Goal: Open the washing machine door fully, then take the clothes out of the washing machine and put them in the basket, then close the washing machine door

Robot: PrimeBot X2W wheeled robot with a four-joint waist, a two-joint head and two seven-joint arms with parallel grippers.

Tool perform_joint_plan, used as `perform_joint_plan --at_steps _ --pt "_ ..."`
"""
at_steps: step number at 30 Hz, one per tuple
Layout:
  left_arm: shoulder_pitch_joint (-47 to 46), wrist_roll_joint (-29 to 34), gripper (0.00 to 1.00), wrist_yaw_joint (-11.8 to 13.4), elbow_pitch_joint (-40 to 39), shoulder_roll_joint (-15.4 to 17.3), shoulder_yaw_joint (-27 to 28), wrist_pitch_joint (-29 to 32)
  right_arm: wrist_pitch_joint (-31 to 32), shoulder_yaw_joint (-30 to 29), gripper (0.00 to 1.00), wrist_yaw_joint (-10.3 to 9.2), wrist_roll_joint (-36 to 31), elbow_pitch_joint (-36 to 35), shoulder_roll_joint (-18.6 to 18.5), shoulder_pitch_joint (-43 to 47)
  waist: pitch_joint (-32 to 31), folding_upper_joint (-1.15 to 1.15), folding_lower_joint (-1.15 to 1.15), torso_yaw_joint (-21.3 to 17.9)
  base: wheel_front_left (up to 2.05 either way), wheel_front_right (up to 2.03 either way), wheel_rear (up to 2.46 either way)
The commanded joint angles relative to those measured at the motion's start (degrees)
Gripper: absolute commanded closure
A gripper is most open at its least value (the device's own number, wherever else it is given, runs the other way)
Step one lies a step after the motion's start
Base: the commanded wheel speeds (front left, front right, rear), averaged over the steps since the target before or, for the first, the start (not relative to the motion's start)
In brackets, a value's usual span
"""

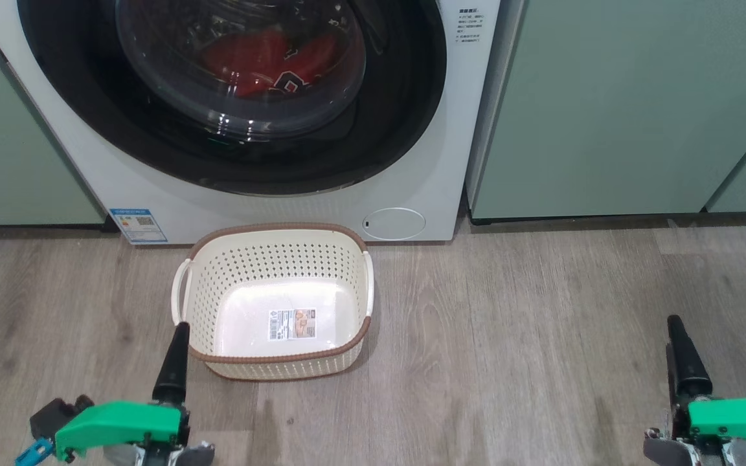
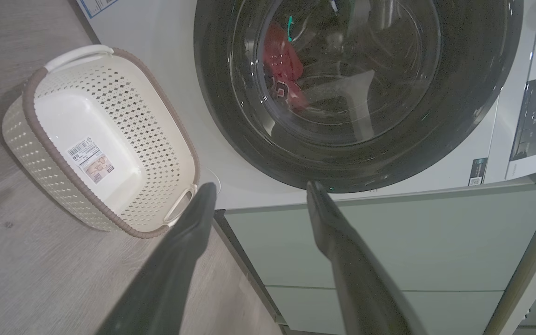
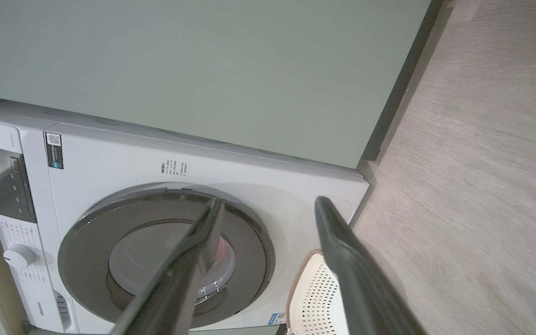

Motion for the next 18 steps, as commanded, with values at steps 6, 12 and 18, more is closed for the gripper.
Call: perform_joint_plan --at_steps 6,12,18 --pt "-3.13 7.09 0.0 0.99 -3.82 0.5 -0.53 -1.56 -1.52 0.97 0.0 -0.01 -6.57 -3.58 -0.55 -2.59 0.08 0.0 0.0 0.06 0.0 0.0 0.0" --pt "-3.44 13.3 0.0 2.22 -5.42 0.57 -1.71 -2.57 -2.52 1.56 0.0 -0.01 -13.16 -4.63 -0.59 -3.01 0.13 0.0 0.0 0.12 0.0 0.0 0.0" --pt "-3.71 18.93 0.0 4.18 -6.38 1.35 -3.32 -3.58 -3.52 2.26 0.0 -0.02 -19.55 -5.47 -0.62 -3.4 0.15 0.0 0.0 0.21 0.0 0.0 0.0"
